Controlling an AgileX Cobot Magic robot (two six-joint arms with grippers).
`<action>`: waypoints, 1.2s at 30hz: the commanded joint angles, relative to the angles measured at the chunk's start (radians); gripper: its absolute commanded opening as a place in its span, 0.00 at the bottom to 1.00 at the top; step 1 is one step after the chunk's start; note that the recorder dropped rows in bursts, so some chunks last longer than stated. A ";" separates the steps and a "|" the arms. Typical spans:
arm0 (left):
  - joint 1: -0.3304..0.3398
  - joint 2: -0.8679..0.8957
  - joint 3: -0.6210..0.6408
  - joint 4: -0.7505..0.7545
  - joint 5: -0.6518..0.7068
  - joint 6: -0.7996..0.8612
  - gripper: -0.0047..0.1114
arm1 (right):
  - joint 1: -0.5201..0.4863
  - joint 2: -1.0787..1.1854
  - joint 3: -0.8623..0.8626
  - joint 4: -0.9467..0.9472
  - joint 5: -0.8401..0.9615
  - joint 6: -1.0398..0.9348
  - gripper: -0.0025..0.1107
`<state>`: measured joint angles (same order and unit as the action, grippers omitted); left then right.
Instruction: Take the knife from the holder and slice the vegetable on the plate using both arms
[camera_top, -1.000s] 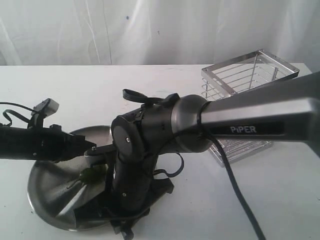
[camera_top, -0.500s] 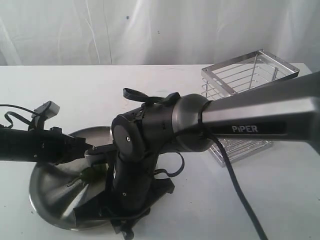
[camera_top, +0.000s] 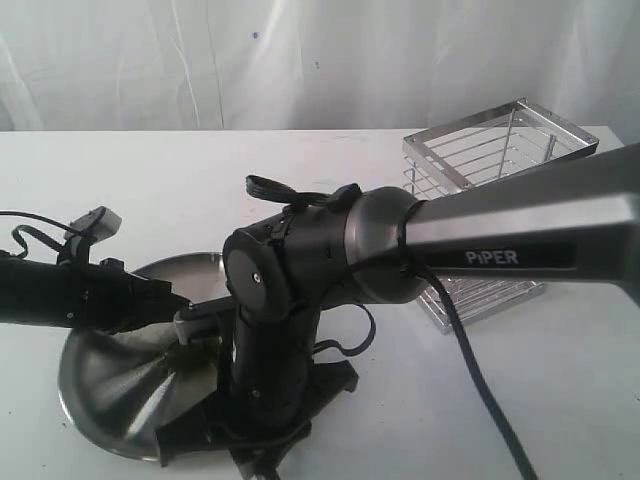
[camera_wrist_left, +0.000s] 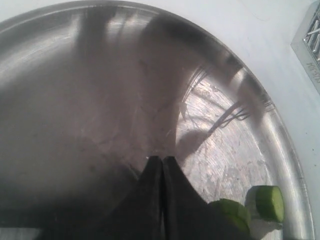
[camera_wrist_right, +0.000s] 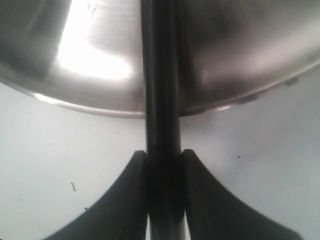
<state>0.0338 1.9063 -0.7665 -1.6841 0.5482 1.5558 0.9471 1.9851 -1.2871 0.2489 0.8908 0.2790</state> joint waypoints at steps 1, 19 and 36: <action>-0.001 0.003 -0.001 -0.005 0.000 -0.016 0.04 | -0.001 -0.006 0.003 -0.006 0.026 -0.005 0.02; -0.051 -0.038 -0.005 -0.060 0.052 0.032 0.04 | -0.001 -0.006 0.003 -0.006 0.016 -0.005 0.02; -0.060 0.025 -0.003 -0.017 -0.061 0.035 0.04 | -0.001 -0.006 0.003 -0.003 0.022 -0.005 0.02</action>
<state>-0.0230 1.9152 -0.7782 -1.7236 0.5243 1.5930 0.9471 1.9831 -1.2871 0.2508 0.8971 0.2792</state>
